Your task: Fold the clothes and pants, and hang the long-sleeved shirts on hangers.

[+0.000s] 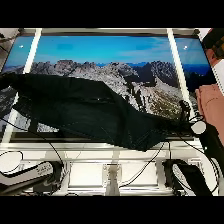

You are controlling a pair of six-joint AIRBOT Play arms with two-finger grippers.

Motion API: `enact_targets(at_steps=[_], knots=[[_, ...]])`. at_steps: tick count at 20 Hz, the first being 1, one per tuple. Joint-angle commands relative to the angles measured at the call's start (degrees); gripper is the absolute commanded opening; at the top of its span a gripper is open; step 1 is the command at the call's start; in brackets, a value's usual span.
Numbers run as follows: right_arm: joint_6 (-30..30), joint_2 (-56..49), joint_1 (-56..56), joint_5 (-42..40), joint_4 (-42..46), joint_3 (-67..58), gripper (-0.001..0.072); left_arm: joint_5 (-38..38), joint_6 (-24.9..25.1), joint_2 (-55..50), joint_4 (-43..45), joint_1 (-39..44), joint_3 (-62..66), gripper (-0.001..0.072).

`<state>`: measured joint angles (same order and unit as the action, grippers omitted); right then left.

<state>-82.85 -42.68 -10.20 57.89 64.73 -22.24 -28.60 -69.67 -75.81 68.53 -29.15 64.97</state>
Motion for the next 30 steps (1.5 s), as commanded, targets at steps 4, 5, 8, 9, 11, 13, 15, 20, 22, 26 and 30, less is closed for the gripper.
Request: enact_targets(at_steps=[4,5,8,9,11,13,15,20,22,26,30], knots=[[14.3,-16.1,-4.4,-1.0,-21.8,0.0,0.0524,0.0,0.0,0.0,0.3,0.0,0.0,0.0046],[15.6,-18.8,-4.4,-2.1,-23.7,-0.2,0.0524,0.0,0.0,0.0,0.3,0.0,0.0,0.0046],[23.4,-25.9,-4.4,-1.4,-35.1,-1.4,0.0511,0.0,0.0,0.0,0.3,0.0,0.0,0.0046],[25.6,-27.2,-4.4,-1.5,-37.0,-2.6,0.0425,0.0,0.0,0.0,0.3,0.0,0.0,0.0046],[27.6,-27.7,-4.4,-2.0,-36.8,-5.7,0.0191,0.0,0.0,0.0,0.3,0.0,0.0,0.0046],[28.5,-27.7,-4.4,-2.0,-34.9,-10.9,0.002,0.0,0.0,0.0,0.3,0.0,0.0,0.0045],[28.3,-27.7,-4.4,-4.6,-31.3,-16.9,0.0018,0.0,0.0,0.0,0.3,0.0,0.0,0.0046],[23.9,-27.7,-4.4,-22.5,-19.6,-31.5,0.0017,2.1,0.0,0.5,0.2,0.0,0.0,0.0046],[21.8,-27.8,-4.4,-29.9,-16.6,-34.3,0.0018,3.9,0.0,0.9,0.2,0.0,0.0,0.0045],[21.8,-27.9,-4.5,-36.9,-16.3,-35.1,0.0018,4.4,0.0,1.0,-0.2,0.0,0.0,0.0046],[21.8,-28.1,-4.5,-33.0,-16.2,-35.1,0.0018,3.7,0.0,1.0,-0.2,0.0,0.0,0.0046]])
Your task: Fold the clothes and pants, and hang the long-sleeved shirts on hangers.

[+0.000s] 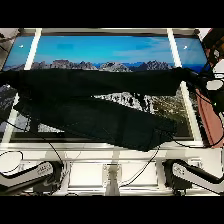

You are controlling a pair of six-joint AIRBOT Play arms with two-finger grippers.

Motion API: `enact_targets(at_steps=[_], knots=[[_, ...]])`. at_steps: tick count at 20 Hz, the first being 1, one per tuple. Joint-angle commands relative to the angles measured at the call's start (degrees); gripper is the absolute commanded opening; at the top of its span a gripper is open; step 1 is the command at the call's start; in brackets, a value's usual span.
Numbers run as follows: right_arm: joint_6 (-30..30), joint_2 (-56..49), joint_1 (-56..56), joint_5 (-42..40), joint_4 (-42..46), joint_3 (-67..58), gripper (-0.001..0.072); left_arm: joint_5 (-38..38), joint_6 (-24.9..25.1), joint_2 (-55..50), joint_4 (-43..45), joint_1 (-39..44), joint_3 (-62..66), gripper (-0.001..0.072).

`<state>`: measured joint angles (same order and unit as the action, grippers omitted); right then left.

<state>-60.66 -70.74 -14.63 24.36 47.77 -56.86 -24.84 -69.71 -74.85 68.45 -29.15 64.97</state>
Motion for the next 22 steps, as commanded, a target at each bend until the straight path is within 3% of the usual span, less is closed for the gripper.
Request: enact_targets(at_steps=[1,7,10,14,18,20,22], knots=[[-0.3,0.1,0.0,2.8,0.8,-0.5,0.0018,-0.1,0.0,0.1,-0.1,0.0,0.0,0.0046],[-0.3,3.6,0.0,8.7,7.7,-0.5,0.0017,0.3,0.0,1.5,0.5,-0.3,0.0,0.0046],[-2.1,8.5,0.0,11.1,15.9,-0.5,0.0017,6.5,0.0,2.5,0.5,-0.5,0.0,0.0045],[-15.1,5.4,0.0,7.8,19.9,-0.5,0.0017,12.7,0.0,-0.7,-1.6,2.0,0.0,0.0044],[-18.6,-6.4,0.0,-0.2,16.9,-0.5,0.0017,17.6,-2.6,-8.9,-1.6,4.7,0.0,0.0044],[-20.0,-11.1,0.0,-8.5,11.8,-0.7,0.0017,25.3,-5.5,-12.8,-1.6,6.5,0.0,0.0044],[-20.0,-15.8,0.0,-11.4,9.2,-3.8,0.0017,33.5,-8.2,-16.2,-1.6,8.4,0.0,0.0044]])
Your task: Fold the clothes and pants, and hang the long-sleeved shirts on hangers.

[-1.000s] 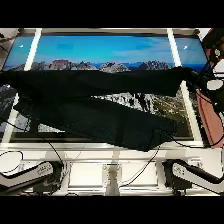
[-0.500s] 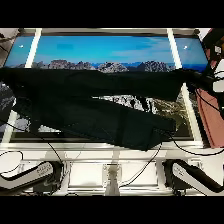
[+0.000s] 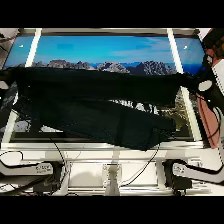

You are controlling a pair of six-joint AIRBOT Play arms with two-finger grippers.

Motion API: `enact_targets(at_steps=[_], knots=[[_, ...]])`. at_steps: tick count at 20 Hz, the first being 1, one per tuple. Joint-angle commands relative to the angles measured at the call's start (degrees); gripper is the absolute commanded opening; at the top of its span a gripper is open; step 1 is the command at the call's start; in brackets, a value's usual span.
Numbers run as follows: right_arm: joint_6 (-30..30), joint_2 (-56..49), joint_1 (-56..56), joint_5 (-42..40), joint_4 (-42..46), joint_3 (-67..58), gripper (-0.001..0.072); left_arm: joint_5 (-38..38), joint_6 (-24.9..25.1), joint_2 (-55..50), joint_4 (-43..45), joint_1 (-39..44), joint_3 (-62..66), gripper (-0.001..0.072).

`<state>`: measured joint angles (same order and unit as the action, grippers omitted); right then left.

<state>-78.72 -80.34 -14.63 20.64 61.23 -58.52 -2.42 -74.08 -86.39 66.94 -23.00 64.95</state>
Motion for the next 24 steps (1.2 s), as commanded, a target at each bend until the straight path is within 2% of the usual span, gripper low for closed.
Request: enact_targets(at_steps=[1,4,10,11,12,13,21,24], knots=[[-1.9,-8.6,0.2,-7.5,-4.5,-4.7,0.0017,14.7,-4.8,-6.3,-0.1,3.2,0.0,0.0044],[-1.7,-13.6,2.2,-8.1,-3.8,-12.3,0.0017,23.9,-8.7,-9.8,-0.1,5.4,0.1,0.0044],[-1.7,-18.9,3.8,-8.0,-4.0,-18.2,0.0023,27.9,-8.7,-12.0,-0.1,5.6,1.8,0.0061],[-1.7,-18.9,3.8,-8.0,-4.0,-18.3,0.0203,29.2,-8.6,-12.0,0.2,5.5,1.8,0.0282],[-1.7,-18.9,3.8,-8.1,-4.0,-18.5,0.0499,29.4,-8.3,-11.9,0.9,5.3,1.8,0.0715],[-1.7,-18.9,3.8,-7.6,-4.0,-18.8,0.0561,28.9,-8.2,-11.8,0.8,5.3,1.8,0.0706],[-1.6,-18.5,3.5,1.5,-3.7,-25.4,0.056,27.7,-2.3,-10.3,0.8,2.8,1.8,0.0711],[-1.6,-18.1,3.5,2.5,-2.9,-25.6,0.056,22.8,-2.1,-9.8,0.7,0.5,1.8,0.0712]])
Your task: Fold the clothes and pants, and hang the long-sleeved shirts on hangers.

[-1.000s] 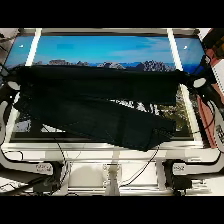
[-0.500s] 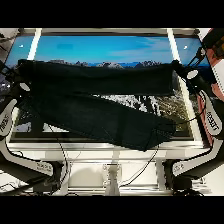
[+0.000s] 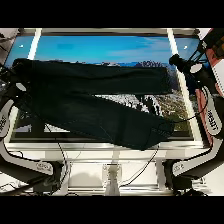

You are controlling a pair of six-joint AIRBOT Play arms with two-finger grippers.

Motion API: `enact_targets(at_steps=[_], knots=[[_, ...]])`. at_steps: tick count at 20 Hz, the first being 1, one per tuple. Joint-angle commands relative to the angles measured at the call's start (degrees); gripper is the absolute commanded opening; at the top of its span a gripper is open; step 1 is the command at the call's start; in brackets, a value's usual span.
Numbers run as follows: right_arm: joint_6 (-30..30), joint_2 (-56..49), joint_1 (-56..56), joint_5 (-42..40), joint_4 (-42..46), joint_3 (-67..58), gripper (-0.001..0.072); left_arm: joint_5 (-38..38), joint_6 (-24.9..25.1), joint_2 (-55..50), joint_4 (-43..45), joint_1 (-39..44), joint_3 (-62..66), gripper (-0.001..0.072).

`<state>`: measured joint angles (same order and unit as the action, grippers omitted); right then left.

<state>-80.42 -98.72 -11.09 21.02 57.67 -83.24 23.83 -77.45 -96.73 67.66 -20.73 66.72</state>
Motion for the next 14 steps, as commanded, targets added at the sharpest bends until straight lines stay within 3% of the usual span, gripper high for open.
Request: enact_targets(at_steps=[1,4,9,11,14], knots=[[0.2,0.3,0.0,2.8,1.0,-0.9,0.056,-4.6,1.2,0.5,-0.1,-2.7,0.0,0.0705],[0.2,0.3,0.0,4.1,1.1,-0.9,0.056,-10.6,1.2,0.6,-0.3,-4.9,0.5,0.0702],[0.1,0.3,0.0,5.2,1.1,-0.9,0.0558,-41.2,2.1,-0.7,6.6,-8.8,10.8,0.0698],[0.1,0.3,0.0,6.7,1.1,-0.9,0.0558,-49.0,2.1,-0.8,6.9,-10.8,16.3,0.0697],[0.1,0.3,0.0,8.7,1.0,-0.9,0.0553,-57.8,6.8,-1.2,6.9,-13.1,23.2,0.0693]])
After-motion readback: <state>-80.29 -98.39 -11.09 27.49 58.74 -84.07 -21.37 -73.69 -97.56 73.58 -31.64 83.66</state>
